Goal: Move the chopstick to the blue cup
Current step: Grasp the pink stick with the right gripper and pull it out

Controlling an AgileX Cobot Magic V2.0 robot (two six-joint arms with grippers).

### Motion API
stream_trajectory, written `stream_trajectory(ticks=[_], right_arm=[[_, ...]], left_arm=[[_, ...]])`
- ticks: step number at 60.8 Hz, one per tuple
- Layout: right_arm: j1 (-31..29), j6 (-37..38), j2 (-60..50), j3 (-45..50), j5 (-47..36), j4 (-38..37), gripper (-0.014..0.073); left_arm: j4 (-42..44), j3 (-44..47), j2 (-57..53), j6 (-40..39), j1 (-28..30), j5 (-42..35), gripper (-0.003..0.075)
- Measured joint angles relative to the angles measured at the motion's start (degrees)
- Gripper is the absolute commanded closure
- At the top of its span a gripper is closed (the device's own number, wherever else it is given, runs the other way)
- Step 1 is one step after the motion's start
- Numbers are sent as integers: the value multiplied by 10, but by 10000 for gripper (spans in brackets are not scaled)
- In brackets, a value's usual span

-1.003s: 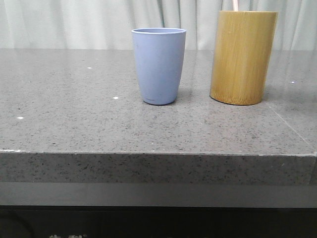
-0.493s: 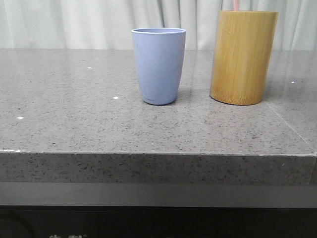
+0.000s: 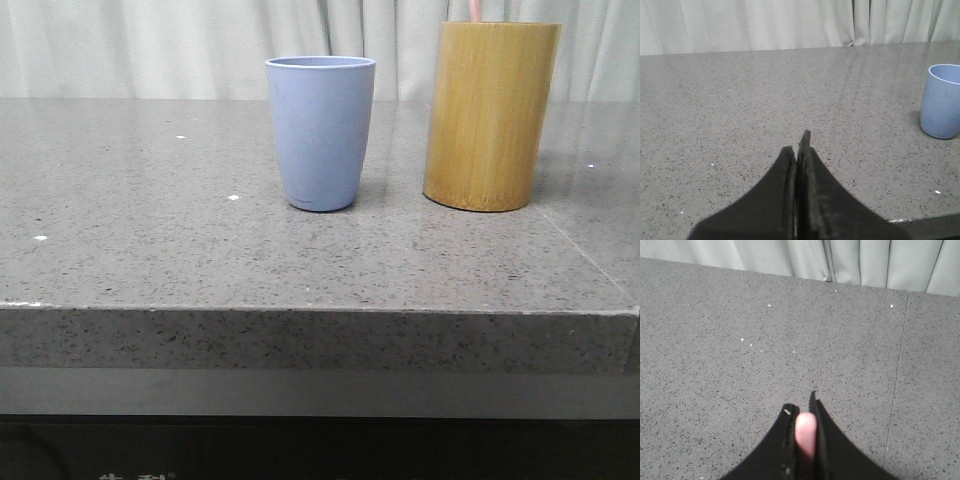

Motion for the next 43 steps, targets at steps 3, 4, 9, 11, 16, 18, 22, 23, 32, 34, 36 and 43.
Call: stream_trajectory(ticks=[3,4,9,11,16,18,22,23,32,34,36,43], right_arm=[[0,0,0,0,-1,0,644],[0,0,0,0,-1,0,645],[0,0,0,0,-3,0,649],[0,0,0,0,-3,0,649],[0,0,-1,0,-4,0,649],[0,0,-4,0,-5,0,649],[0,0,-13,0,-7,0,649],[0,0,-17,0,-8,-1,649],[0,0,-63,0,-12,-8,649],[0,0,-73,0,-15,-11,649],[0,0,-86,0,-20,-14,649],[0,0,-121,0,-45,-18,649]], left_arm=[[0,0,0,0,0,0,739],[0,0,0,0,0,0,739],[0,0,0,0,0,0,739],[0,0,0,0,0,0,739],[0,0,0,0,0,0,739],[0,0,0,0,0,0,739],[0,0,0,0,0,0,739],[0,0,0,0,0,0,739],[0,0,0,0,0,0,739],[0,0,0,0,0,0,739],[0,0,0,0,0,0,739],[0,0,0,0,0,0,739]])
